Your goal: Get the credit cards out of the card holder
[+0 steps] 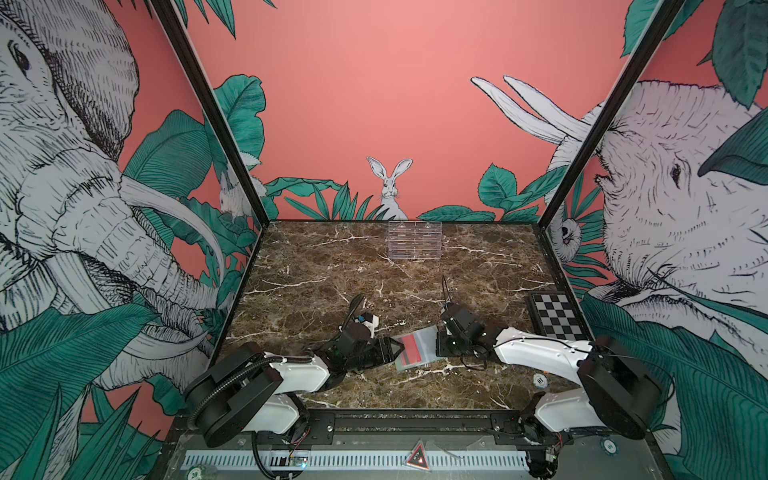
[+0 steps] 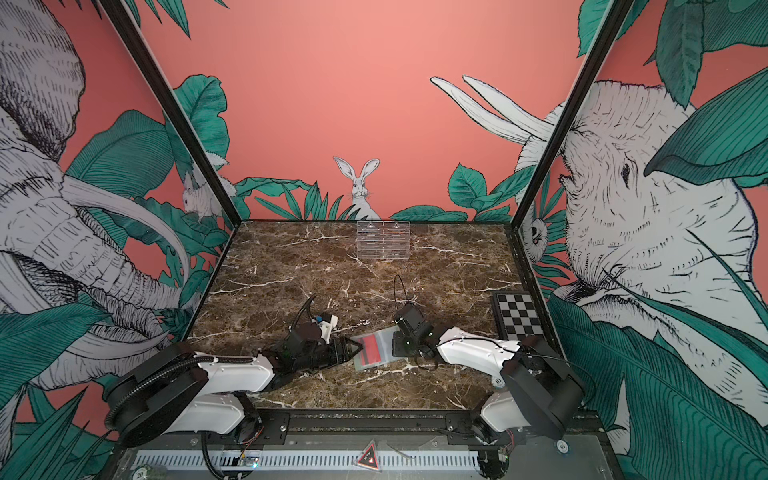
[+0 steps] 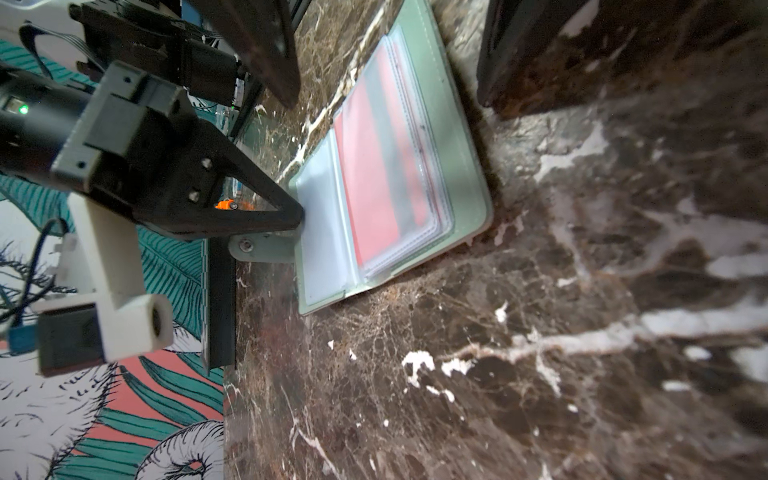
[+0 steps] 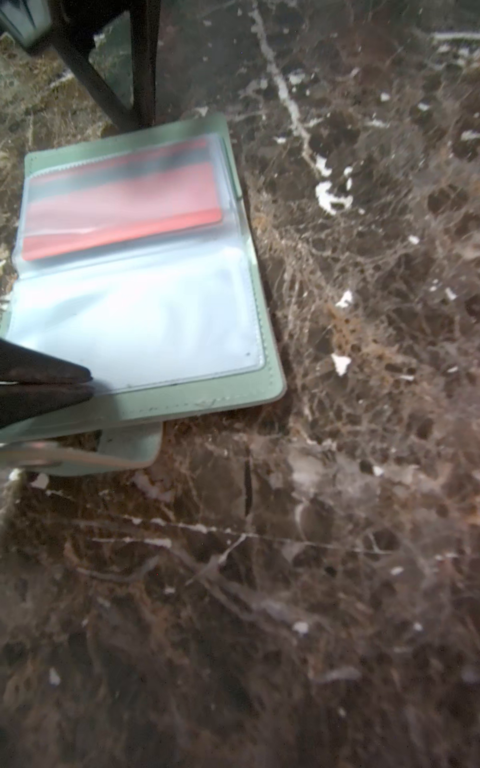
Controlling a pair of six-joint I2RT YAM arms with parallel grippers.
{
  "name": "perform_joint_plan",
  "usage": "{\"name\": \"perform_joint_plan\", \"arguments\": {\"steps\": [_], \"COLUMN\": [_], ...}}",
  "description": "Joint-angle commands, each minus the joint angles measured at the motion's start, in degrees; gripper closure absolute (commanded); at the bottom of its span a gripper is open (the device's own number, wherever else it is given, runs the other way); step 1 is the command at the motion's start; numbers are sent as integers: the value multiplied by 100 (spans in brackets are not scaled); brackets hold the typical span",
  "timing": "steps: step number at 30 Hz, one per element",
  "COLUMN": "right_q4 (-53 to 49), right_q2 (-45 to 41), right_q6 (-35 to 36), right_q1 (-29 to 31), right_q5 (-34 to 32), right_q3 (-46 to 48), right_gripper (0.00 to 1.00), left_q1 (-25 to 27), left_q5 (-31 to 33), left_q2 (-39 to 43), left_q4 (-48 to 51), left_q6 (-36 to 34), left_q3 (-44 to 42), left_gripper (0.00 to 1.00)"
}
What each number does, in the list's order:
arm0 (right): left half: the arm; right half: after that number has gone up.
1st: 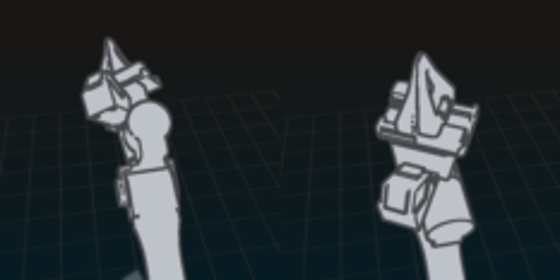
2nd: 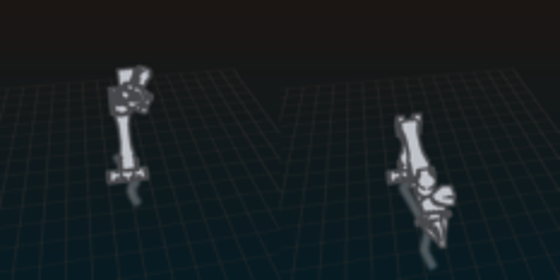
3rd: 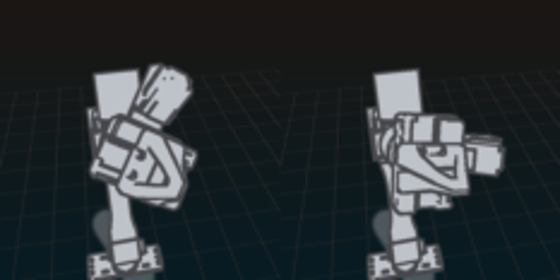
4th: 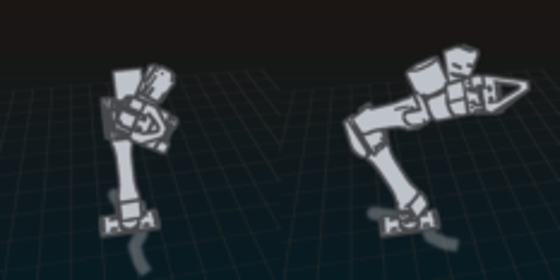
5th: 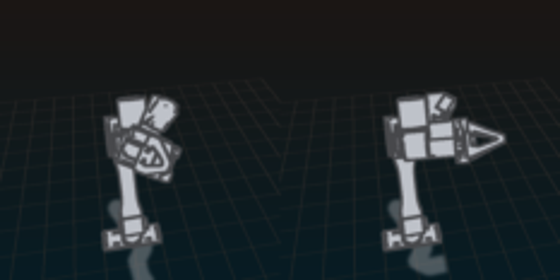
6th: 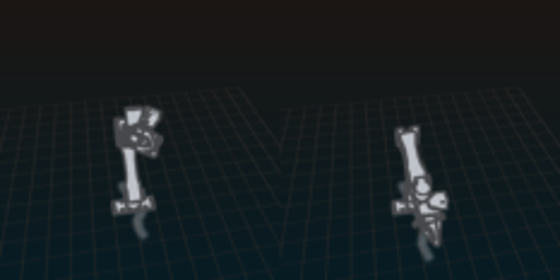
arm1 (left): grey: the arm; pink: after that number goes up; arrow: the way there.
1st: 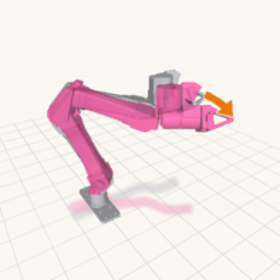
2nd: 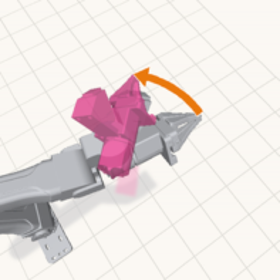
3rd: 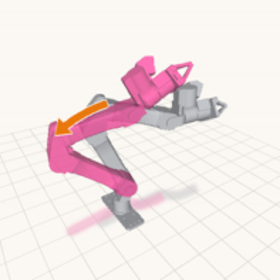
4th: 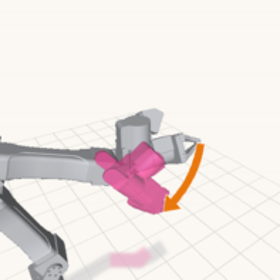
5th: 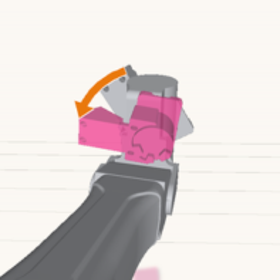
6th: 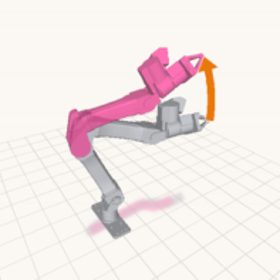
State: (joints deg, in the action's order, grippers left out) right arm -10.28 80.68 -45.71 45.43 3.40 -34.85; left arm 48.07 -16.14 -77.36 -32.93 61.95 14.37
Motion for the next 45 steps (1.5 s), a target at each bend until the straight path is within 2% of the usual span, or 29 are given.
{"name": "perform_joint_plan", "arguments": {"steps": [1, 7, 16, 26, 38, 45], "right_q4": [213, 288, 358, 349, 317, 316], "right_q2": [51, 43, 60, 99, 97, 97], "right_q6": [-51, -91, -106, -92, -53, -43], "right_q1": [-7, -7, -2, -8, 0, -8], "right_q5": [-97, -68, -37, -14, 10, 20], "right_q3": [131, 244, 300, 295, 280, 251], "right_gripper": [100, 100, 100, 100, 100, 100], "left_q1": [10, 18, 18, 30, 61, 79], "left_q5": [-51, -164, -306, -223, -304, -224], "left_q2": [-28, -162, -481, -115, -542, -362], "left_q4": [-304, -713, -1337, -1329, -1685, -918], "left_q6": [41, 1, 82, -49, 56, -70], "left_q3": [-101, -53, -48, -114, -196, -126], "left_gripper": [35, 51, 57, 52, 52, 49]}}
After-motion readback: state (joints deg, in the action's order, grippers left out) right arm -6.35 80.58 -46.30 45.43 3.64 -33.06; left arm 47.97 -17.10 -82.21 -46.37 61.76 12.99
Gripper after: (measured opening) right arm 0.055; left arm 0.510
